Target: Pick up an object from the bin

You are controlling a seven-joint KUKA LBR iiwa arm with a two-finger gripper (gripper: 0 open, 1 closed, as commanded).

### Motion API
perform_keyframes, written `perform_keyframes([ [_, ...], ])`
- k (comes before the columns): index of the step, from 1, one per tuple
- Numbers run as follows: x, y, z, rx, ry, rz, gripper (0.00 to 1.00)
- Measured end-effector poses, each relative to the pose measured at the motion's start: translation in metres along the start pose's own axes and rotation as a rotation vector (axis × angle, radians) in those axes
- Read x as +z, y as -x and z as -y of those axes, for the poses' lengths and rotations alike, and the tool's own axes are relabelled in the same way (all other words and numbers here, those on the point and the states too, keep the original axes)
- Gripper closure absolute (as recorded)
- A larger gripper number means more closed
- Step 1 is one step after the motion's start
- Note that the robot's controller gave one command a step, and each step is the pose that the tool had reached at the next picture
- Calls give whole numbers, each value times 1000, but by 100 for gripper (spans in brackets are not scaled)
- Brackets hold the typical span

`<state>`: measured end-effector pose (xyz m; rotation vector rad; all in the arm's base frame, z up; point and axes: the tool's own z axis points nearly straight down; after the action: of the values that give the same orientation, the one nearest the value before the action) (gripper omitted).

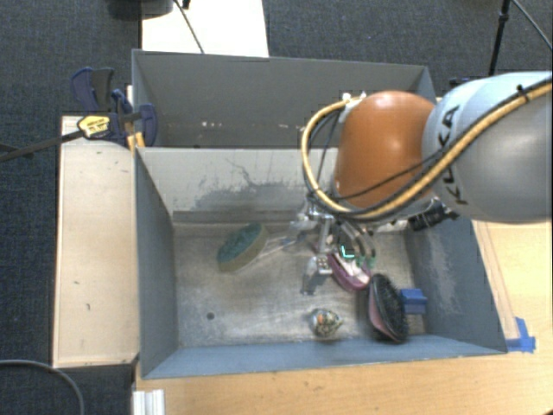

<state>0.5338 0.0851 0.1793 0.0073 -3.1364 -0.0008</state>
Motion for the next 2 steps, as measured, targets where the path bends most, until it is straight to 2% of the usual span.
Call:
perform_keyframes([
  [1,93,29,-60,23,6,31,0],
  [2,92,26,-58,27,5,23,100],
])
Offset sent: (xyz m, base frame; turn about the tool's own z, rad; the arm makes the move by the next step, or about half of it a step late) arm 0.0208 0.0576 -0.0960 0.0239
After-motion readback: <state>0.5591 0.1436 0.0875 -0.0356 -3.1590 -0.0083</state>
